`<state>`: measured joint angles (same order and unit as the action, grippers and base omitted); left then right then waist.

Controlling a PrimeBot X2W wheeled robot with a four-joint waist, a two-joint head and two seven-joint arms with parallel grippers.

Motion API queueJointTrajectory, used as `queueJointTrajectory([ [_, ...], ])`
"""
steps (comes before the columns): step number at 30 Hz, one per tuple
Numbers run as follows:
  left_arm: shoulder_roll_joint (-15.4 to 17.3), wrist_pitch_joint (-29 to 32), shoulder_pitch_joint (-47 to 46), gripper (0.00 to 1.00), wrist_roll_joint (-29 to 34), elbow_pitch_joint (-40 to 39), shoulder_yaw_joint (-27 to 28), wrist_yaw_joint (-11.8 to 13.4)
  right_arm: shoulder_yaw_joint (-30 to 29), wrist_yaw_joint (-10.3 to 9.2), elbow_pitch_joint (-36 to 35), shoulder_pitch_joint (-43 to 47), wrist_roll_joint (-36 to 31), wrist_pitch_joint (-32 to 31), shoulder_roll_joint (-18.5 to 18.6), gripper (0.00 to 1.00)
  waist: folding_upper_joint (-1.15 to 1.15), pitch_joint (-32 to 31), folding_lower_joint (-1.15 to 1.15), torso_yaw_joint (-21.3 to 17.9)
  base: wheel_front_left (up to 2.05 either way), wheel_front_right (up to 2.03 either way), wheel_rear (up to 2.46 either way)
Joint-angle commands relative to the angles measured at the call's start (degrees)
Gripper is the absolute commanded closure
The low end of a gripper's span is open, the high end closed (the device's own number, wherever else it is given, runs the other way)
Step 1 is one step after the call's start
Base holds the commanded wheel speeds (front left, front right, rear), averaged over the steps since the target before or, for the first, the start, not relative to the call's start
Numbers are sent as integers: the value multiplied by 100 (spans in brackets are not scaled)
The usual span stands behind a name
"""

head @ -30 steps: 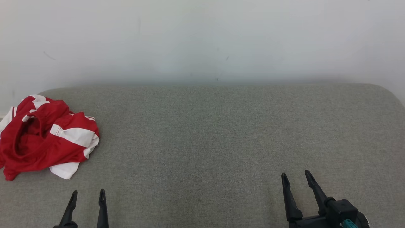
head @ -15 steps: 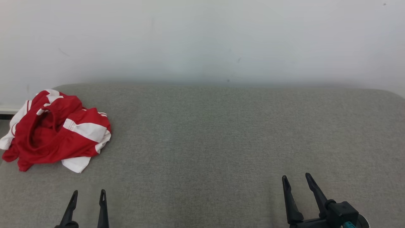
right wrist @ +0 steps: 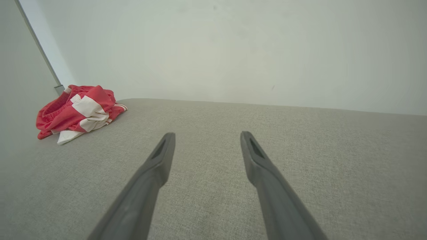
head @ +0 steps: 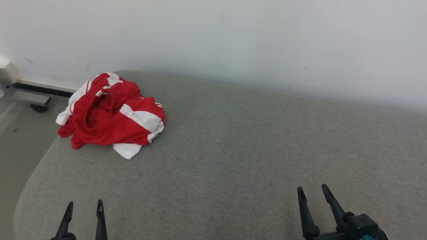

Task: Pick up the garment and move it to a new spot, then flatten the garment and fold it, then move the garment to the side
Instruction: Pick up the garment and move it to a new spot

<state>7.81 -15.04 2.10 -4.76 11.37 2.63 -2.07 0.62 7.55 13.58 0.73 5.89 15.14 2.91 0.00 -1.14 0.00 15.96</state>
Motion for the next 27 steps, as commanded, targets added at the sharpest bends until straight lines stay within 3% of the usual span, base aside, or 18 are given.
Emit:
queueJointTrajectory([
  [1,15,-21,19,0,31,7,27,10,13,-12,-1,20,-6,3,-5,0,0,44,0,462,0,0,0],
  [15,-37,-21,156,0,67,-92,122,163,125,-12,25,17,30,3,-4,0,0,31,0,1244,0,0,0],
  [27,-28,-22,70,0,-37,-83,297,238,231,-12,52,-61,9,3,-4,0,0,109,0,1282,0,0,0],
])
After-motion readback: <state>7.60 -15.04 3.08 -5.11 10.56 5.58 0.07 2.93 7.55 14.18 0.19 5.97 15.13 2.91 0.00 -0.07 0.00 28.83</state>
